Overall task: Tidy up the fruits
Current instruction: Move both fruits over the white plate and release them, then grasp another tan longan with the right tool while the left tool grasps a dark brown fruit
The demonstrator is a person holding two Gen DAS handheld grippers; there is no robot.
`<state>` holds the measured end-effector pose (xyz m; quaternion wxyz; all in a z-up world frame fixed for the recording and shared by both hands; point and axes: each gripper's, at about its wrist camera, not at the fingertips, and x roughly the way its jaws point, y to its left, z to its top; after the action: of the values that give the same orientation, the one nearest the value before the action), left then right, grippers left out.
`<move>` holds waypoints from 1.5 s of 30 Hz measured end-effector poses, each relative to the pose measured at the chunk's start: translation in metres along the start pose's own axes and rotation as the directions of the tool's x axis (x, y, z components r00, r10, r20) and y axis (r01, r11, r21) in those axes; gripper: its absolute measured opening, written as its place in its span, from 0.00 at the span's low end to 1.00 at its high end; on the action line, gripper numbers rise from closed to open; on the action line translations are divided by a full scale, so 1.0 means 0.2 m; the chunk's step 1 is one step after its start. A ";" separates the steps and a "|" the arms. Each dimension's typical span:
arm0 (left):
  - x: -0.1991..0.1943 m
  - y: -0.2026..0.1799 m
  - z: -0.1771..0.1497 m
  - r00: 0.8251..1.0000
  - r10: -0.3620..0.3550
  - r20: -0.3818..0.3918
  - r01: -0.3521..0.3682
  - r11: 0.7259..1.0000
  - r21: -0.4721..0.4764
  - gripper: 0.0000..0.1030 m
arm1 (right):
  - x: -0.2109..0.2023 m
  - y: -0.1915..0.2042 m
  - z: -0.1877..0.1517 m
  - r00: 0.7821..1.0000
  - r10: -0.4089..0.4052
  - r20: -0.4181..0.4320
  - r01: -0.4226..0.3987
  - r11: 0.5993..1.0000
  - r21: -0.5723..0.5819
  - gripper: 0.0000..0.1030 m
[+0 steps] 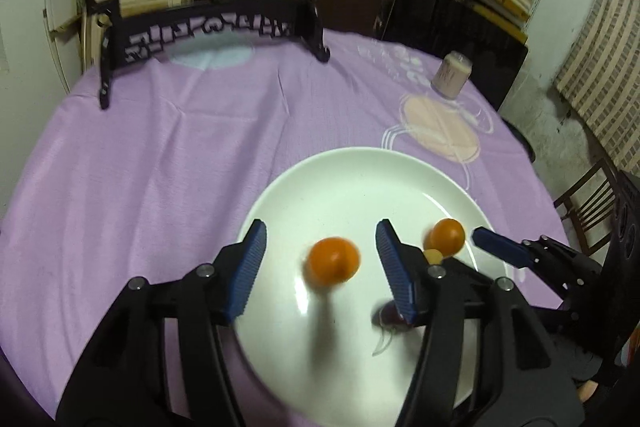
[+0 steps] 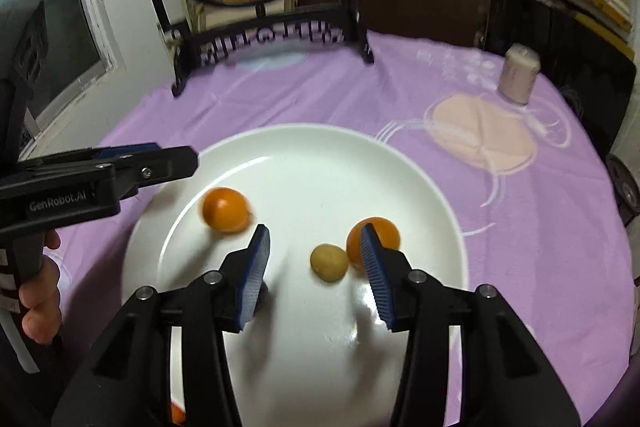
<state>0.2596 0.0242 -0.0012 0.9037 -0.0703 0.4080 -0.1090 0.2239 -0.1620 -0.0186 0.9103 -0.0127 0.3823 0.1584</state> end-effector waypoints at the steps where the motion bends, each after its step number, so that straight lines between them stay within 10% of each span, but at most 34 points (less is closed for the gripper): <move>1: -0.04 -0.01 -0.02 1.000 0.008 0.019 -0.008 1.000 0.009 0.58 | -0.05 0.01 -0.02 0.999 -0.018 0.031 0.019 1.000 -0.007 0.46; 10: -0.36 0.04 -0.40 0.993 0.064 0.095 -0.063 0.998 -0.012 0.62 | -0.44 0.03 -0.35 0.995 -0.036 0.098 0.032 0.999 0.038 0.49; 19: -0.54 0.10 -0.89 0.999 0.006 -0.032 -0.006 1.000 0.012 0.62 | -0.60 -0.01 -0.73 0.997 -0.042 -0.067 0.051 0.989 0.137 0.50; 31: -0.60 0.10 -0.97 0.999 0.005 -0.039 -0.004 1.000 0.012 0.72 | -0.50 0.02 -0.78 0.991 0.065 -0.118 -0.046 0.987 0.154 0.49; 37: -0.57 0.06 -0.97 0.998 -0.007 -0.061 0.010 0.999 0.039 0.73 | -0.37 0.04 -0.76 0.981 0.112 -0.156 -0.089 0.985 0.149 0.23; 45: -0.49 0.03 -0.98 0.995 -0.003 -0.104 0.008 0.999 0.049 0.71 | -0.44 0.03 -0.77 0.988 0.066 -0.142 -0.044 0.988 0.148 0.23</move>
<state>0.0505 0.0472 -0.0602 0.8824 -0.0432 0.4515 -0.1250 0.0570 -0.2032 -0.0656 0.8736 0.0522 0.4587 0.1541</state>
